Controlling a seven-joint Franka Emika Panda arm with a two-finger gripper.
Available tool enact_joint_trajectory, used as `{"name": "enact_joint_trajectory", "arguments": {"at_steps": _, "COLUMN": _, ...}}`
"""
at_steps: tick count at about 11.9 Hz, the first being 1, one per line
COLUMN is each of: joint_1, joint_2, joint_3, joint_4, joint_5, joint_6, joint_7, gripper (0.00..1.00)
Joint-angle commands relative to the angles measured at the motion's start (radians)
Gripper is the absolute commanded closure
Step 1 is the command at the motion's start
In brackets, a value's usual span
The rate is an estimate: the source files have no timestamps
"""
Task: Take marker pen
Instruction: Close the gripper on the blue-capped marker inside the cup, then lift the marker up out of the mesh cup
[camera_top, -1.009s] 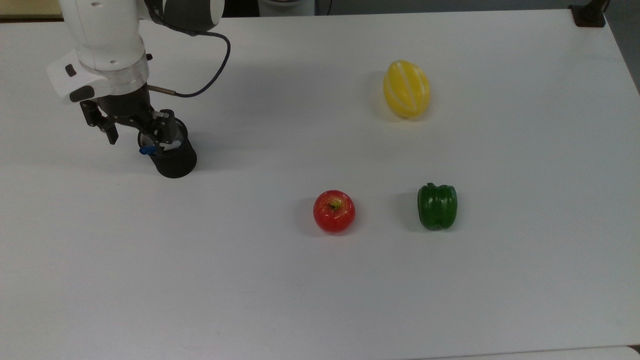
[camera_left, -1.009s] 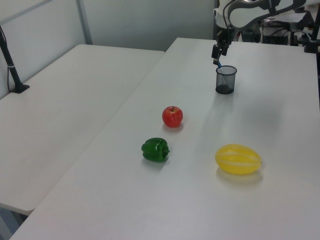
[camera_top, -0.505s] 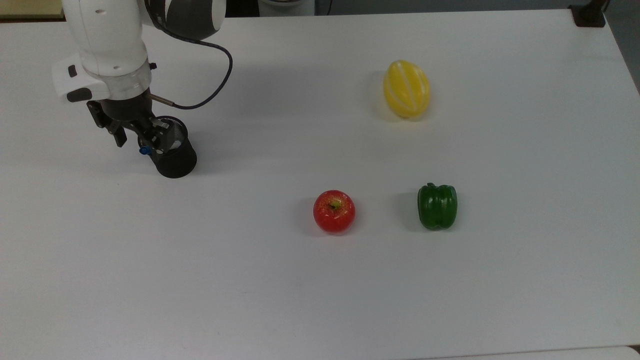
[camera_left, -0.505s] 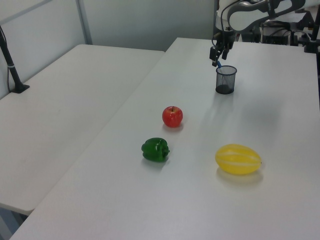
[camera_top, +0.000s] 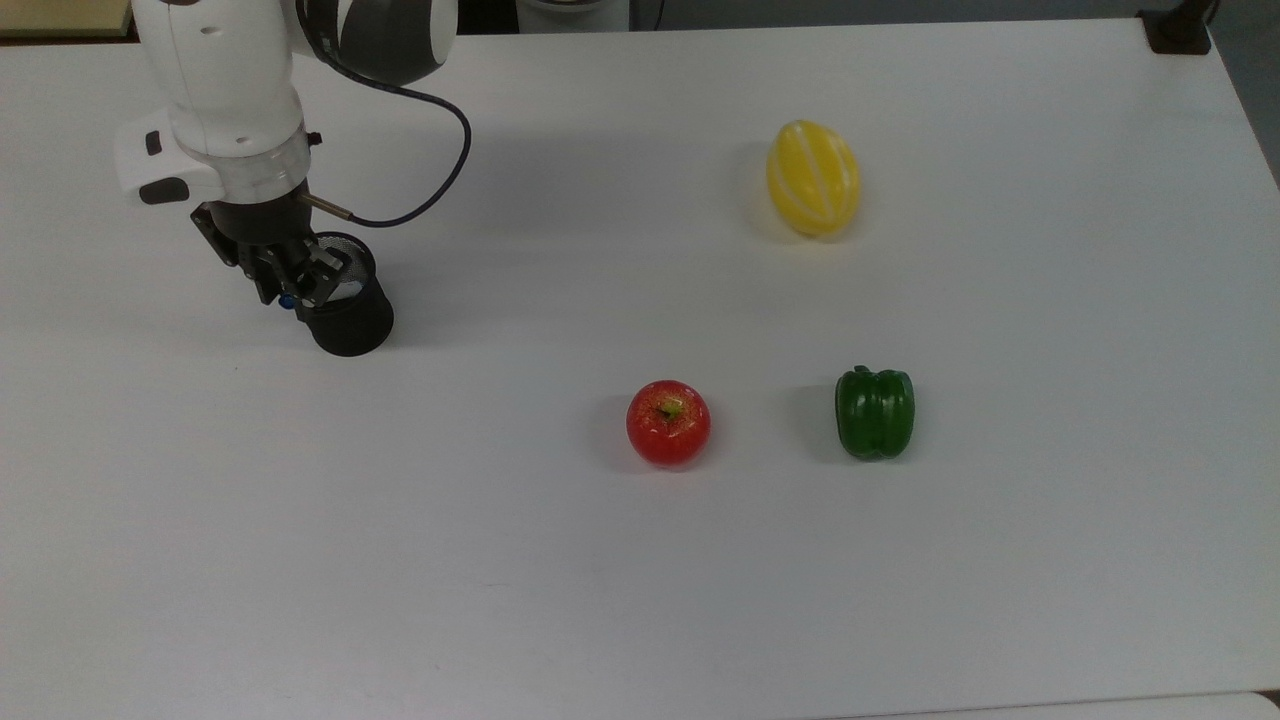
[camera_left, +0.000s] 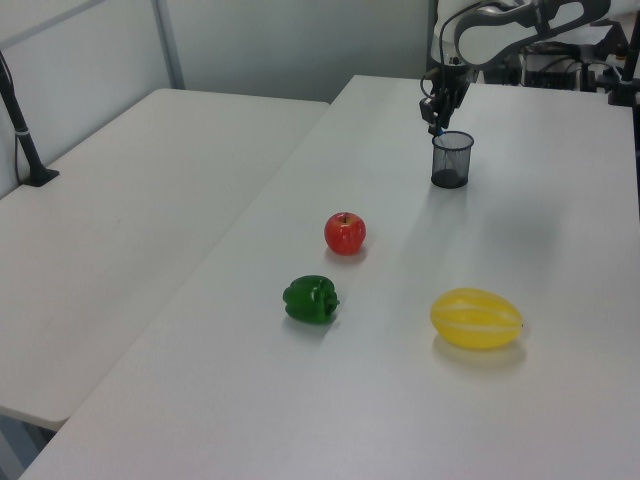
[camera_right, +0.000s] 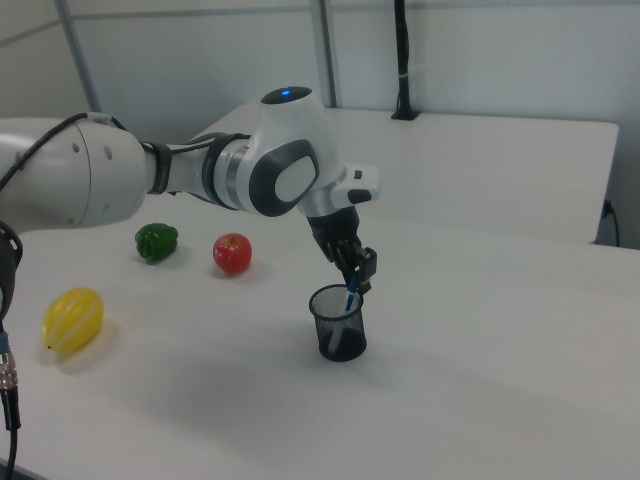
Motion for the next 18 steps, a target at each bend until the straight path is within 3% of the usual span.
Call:
{"name": "enact_joint_trajectory", "arguments": {"at_steps": 1, "joint_1": 0.006, "joint_2": -0.018, "joint_3": -0.001, "joint_4": -0.028, "joint_5": 0.005, "joint_6": 0.036, "joint_7": 0.025, "gripper": 0.76}}
{"name": "enact_joint_trajectory", "arguments": {"at_steps": 9, "joint_1": 0.006, "joint_2": -0.036, "joint_3": 0.005, "joint_4": -0.023, "joint_5": 0.01, "joint_6": 0.028, "joint_7": 0.028, "gripper": 0.94}}
{"name": "enact_joint_trajectory", "arguments": {"at_steps": 12, "joint_1": 0.006, "joint_2": -0.058, "joint_3": 0.009, "joint_4": -0.02, "joint_5": 0.01, "joint_6": 0.022, "joint_7": 0.028, "gripper": 0.95}}
{"name": "enact_joint_trajectory", "arguments": {"at_steps": 18, "joint_1": 0.006, "joint_2": -0.193, "joint_3": 0.013, "joint_4": 0.007, "joint_5": 0.019, "joint_6": -0.005, "joint_7": 0.026, "gripper": 0.95}}
